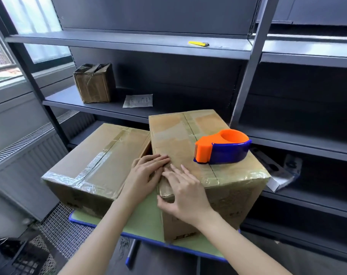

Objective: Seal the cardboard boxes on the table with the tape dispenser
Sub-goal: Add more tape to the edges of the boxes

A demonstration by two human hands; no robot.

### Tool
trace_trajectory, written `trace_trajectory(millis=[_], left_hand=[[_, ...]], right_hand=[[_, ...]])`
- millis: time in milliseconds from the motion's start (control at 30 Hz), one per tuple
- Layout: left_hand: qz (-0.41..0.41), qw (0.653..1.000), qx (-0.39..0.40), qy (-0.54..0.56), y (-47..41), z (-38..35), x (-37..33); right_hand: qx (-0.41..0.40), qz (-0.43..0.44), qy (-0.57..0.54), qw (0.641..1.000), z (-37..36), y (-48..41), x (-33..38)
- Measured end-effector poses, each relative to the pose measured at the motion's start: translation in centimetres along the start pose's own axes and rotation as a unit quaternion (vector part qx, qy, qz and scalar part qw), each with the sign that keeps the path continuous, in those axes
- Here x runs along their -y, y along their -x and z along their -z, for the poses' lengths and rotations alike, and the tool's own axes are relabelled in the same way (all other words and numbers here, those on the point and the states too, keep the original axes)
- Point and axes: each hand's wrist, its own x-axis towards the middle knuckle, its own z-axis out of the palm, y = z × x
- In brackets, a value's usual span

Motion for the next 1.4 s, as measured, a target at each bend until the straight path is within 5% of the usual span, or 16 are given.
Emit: trace_trajectory(millis=[400,600,1000,1267,1400], left_hand=[[-0.102,0.978,-0.132,-0.126,4.3,-5.5,-9.0],[-0.134,0.986,-0.056,-0.086,1.9,-5.5,-10.1],[0.129,0.980,0.027,-0.148,-6.5,-1.0,-0.6],[0.212,0.952,0.100,-0.199,-10.1,0.0,2.6],[0.220,0.951,0.097,-0.194,-10.1,-0.5,3.1]], right_hand=[[0.150,0.130,0.006,0.980,8.3,6.1,-6.6],[0.180,0.033,-0.007,0.983,11.1,6.9,-9.2],[0.209,-0.071,0.123,0.967,7.2,2.0,-4.7],[0.151,-0.219,0.198,0.943,3.1,-1.1,-1.3],[0.090,-0.196,0.247,0.945,1.3,-0.4,-1.6]])
